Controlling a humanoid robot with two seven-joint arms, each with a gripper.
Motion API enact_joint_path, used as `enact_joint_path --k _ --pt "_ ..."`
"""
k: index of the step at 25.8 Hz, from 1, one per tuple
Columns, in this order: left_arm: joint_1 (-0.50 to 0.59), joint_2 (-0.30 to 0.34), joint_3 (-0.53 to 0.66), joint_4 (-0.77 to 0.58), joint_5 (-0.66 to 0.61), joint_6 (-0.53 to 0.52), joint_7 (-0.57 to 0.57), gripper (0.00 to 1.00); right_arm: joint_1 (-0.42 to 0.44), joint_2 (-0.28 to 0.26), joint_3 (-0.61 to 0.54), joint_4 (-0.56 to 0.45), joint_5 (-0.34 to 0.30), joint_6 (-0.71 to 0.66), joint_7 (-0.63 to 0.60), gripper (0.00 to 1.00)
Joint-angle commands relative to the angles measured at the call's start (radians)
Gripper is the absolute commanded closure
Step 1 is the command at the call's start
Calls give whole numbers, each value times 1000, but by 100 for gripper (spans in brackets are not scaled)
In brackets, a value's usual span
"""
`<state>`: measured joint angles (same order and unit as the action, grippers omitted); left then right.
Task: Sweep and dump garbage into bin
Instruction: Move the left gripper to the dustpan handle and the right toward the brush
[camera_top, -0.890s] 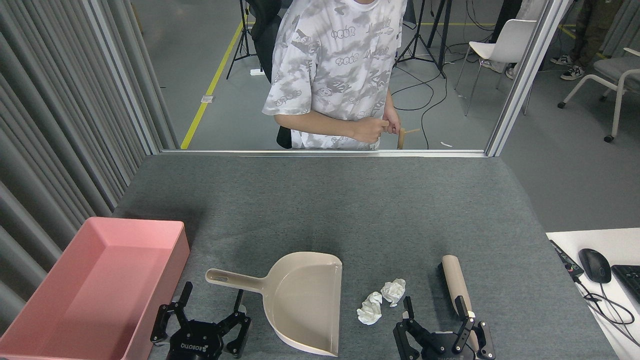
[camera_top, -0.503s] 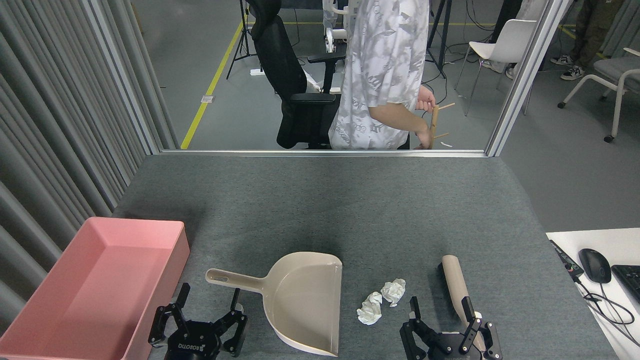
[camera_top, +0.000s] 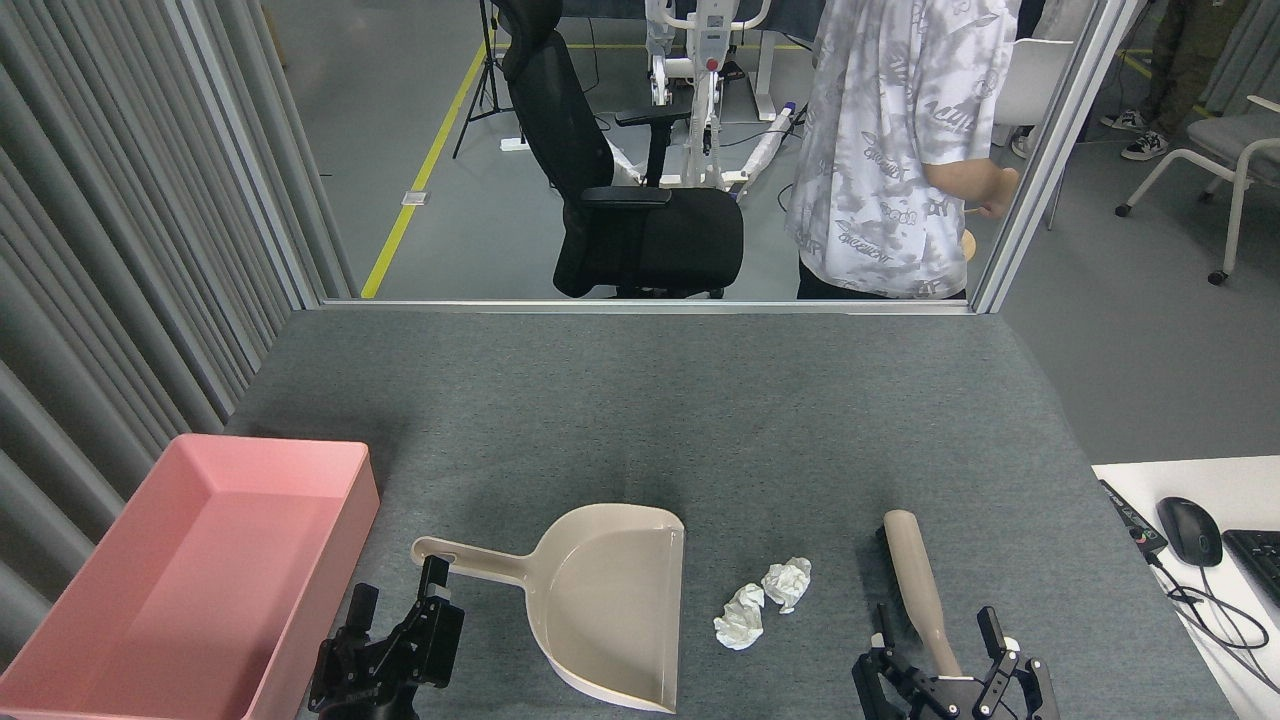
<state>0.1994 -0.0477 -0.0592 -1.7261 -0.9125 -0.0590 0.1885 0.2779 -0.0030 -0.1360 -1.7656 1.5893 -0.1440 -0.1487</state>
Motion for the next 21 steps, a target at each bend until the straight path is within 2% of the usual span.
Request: enact_joint_path --k 1,8,21 --pt "-5 -1 -16 14 227 1 2 0 26 -14 -22 0 -17 -14 -6 1" --pt "-15 -7 -22 79 307 -24 -4 0 64 -41 -54 0 -46 -20 -9 1" --pt "-170 0 -25 358 311 -110 -1 0 87 -52 -71 17 -55 -16 -9 1"
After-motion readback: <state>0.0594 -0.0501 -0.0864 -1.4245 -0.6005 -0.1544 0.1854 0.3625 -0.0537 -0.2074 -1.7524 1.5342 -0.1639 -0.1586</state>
